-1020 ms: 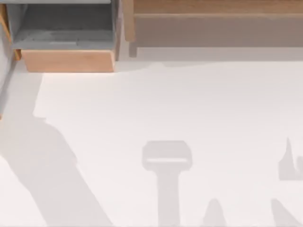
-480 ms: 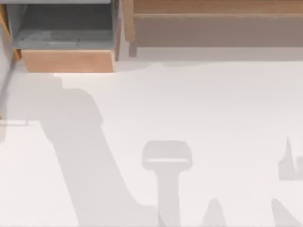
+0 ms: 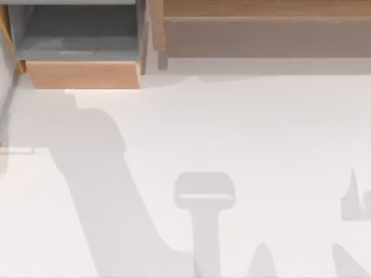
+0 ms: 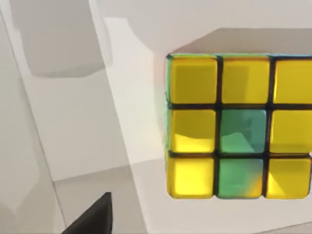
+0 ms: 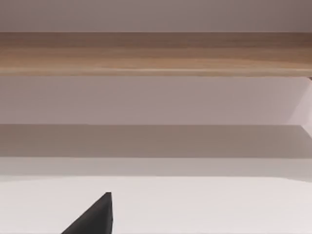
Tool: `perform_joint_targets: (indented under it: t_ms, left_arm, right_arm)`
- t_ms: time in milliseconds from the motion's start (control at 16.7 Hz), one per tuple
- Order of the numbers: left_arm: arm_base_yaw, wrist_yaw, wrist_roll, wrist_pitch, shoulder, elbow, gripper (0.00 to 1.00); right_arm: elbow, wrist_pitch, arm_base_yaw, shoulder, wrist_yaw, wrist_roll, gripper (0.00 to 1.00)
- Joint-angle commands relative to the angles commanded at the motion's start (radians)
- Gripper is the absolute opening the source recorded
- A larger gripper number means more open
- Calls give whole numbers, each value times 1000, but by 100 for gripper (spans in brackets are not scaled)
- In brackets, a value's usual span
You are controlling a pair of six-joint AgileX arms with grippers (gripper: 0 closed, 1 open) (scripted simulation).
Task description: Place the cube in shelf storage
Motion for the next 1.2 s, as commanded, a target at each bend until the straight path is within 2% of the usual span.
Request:
perform_joint_targets:
  t_ms: [360, 540, 900, 1200]
  left_arm:
    - [-8, -3, -10, 106, 5, -106, 100]
    - [-19, -3, -17, 161, 64, -100, 100]
    - [-25, -3, -24, 166, 81, -84, 100]
    - [-25, -3, -24, 166, 81, -84, 62]
  right_arm:
    - [0, 0, 0, 0, 0, 0, 100]
    - [0, 0, 0, 0, 0, 0, 100]
    - [0, 0, 0, 0, 0, 0, 100]
    - [0, 0, 0, 0, 0, 0, 100]
